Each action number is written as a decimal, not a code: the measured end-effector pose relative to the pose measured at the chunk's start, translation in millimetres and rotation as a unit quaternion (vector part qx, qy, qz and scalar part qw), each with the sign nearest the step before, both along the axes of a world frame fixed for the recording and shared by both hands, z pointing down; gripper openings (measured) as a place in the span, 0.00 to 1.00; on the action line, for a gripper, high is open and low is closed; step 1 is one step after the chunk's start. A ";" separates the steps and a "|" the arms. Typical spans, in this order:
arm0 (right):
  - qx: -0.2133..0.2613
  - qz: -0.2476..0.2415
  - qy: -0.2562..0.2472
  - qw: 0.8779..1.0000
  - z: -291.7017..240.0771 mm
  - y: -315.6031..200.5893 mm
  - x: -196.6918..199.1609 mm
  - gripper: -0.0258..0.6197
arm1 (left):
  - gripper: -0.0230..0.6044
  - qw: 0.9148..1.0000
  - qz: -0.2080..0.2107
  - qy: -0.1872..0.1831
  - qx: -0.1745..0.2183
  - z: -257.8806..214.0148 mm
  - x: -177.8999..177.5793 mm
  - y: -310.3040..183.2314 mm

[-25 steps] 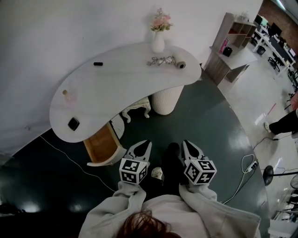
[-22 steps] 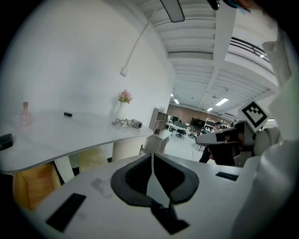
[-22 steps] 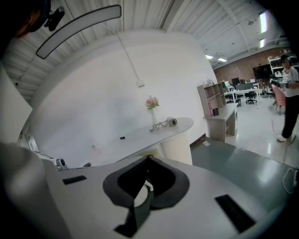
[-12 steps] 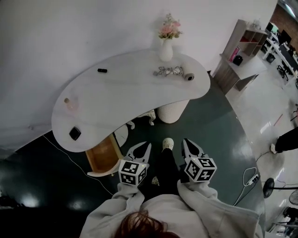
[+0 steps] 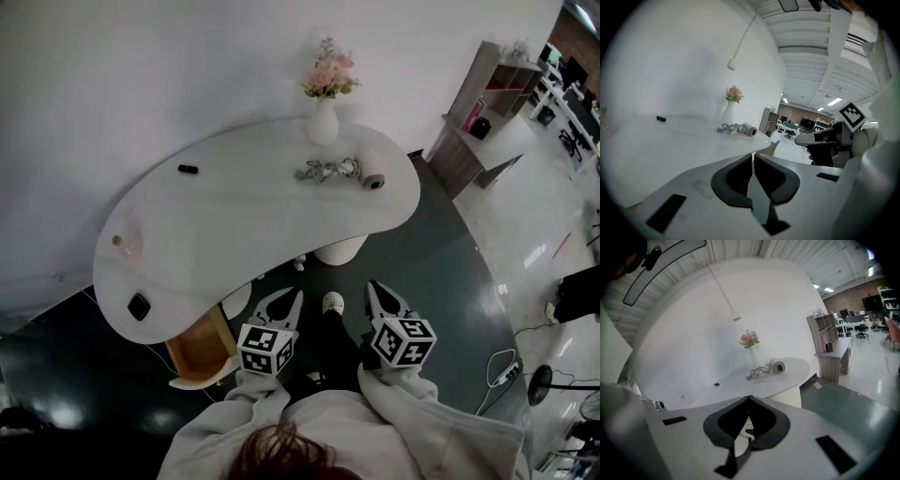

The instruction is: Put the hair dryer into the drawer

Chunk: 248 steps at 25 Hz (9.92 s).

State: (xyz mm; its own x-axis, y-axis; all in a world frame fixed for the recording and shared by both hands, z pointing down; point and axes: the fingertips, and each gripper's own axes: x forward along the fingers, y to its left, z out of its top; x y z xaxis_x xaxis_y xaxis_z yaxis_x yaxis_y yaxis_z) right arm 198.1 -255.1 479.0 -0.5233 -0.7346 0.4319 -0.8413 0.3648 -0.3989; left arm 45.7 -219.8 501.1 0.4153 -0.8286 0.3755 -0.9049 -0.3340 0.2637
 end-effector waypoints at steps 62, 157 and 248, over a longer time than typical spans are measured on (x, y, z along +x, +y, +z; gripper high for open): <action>-0.065 0.037 -0.009 0.997 56.2 -224.1 27.3 0.12 | 0.54 0.952 0.257 -0.162 -0.025 18.7 55.2 -346.4; -0.081 0.006 -0.049 0.996 62.5 -229.0 7.7 0.12 | 0.41 0.984 0.076 -0.153 -0.059 46.8 6.2 -275.7; -0.150 -0.493 0.049 0.856 77.9 136.8 -419.4 0.12 | 0.41 0.875 -0.322 0.037 -0.360 184.5 -270.9 258.0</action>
State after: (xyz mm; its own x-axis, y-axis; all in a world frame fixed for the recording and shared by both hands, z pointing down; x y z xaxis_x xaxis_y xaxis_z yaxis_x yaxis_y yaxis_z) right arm -221.2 -118.3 556.9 -0.7754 0.1941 0.6009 -0.2184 0.8105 -0.5435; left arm -225.2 38.2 685.6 -0.0054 -0.4601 0.8879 -0.8165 0.5146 0.2617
